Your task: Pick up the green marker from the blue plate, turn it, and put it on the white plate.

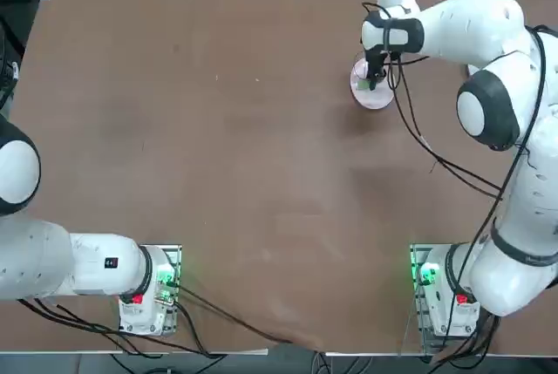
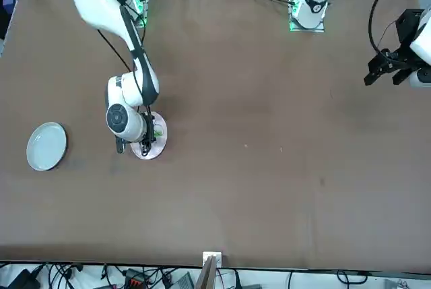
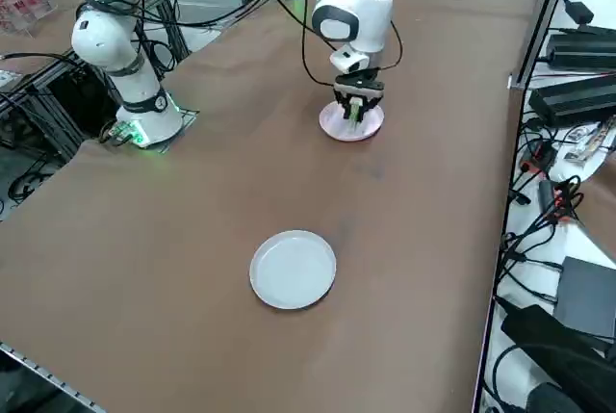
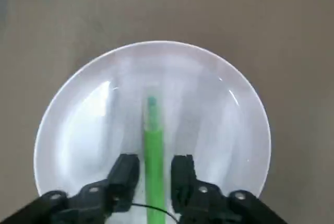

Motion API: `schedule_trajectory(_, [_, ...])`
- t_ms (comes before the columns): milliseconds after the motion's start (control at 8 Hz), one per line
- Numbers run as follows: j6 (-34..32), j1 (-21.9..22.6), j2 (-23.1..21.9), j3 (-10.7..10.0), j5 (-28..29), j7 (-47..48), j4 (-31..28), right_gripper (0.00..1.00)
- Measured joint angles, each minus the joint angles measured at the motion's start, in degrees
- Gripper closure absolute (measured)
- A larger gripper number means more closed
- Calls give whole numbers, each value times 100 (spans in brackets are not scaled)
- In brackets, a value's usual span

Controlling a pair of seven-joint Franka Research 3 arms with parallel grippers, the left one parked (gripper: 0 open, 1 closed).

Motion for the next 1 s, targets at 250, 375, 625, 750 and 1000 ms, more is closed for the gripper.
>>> schedule_trajectory(250, [39,0,-22,-51,-29,-71,24,15])
schedule_trajectory(375, [41,2,-81,-132,-59,-258,81,0])
schedule_trajectory(625, [-407,-2,-329,-497,-113,-1190,389,0])
schedule_trajectory(750, [-740,-6,-468,-743,-171,-1871,595,0])
schedule_trajectory(1000, [-1277,-49,-706,-1211,-220,-3293,1078,0])
